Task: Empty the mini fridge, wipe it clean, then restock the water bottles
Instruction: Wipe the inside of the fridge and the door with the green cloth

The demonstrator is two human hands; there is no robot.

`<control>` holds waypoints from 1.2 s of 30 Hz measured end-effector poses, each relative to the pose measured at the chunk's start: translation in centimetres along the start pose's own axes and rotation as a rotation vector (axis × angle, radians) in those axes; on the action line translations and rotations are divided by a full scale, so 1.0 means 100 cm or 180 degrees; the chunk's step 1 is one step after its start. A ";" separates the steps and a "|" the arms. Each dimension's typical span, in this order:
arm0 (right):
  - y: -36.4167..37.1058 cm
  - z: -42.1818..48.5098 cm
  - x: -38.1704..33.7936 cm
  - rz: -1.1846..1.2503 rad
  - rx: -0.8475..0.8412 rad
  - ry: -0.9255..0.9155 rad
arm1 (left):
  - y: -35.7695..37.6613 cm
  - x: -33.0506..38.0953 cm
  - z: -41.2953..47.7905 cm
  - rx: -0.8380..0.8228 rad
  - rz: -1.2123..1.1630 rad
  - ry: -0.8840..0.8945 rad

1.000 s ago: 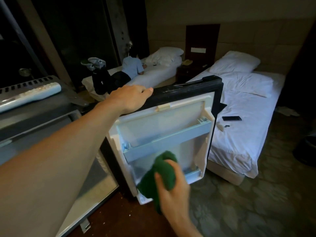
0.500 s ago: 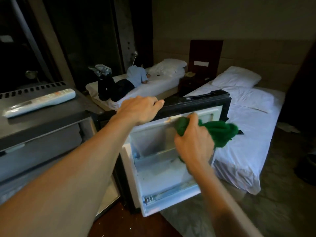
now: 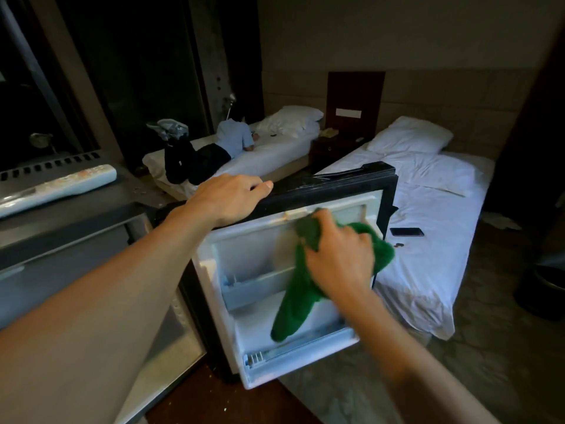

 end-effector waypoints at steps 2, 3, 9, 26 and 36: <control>-0.007 0.015 0.033 -0.0007 0.0029 0.0343 | 0.000 0.000 0.002 0.0007 -0.0047 0.0015; -0.007 0.018 0.039 -0.0037 0.0072 0.0409 | 0.000 -0.001 0.002 0.0007 -0.0057 0.0023; 0.003 0.002 0.008 0.0098 0.0507 0.0267 | 0.000 0.001 0.004 0.0003 0.0071 0.0067; 0.038 -0.159 -0.146 0.2487 0.0985 -0.1356 | -0.044 -0.081 -0.158 0.1880 -0.0989 0.0447; 0.175 -0.188 -0.194 0.2769 -0.1140 -0.0305 | 0.002 -0.288 -0.296 0.1464 -0.0455 -0.1941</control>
Point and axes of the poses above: each hand's wrist, its own z-axis towards the middle knuckle, its own y-axis out of the palm, x = y × z, the point moved 5 cm from there along z, towards the middle knuckle, and after that the axes turned 7 degrees about -z, right-handed, at the moved point
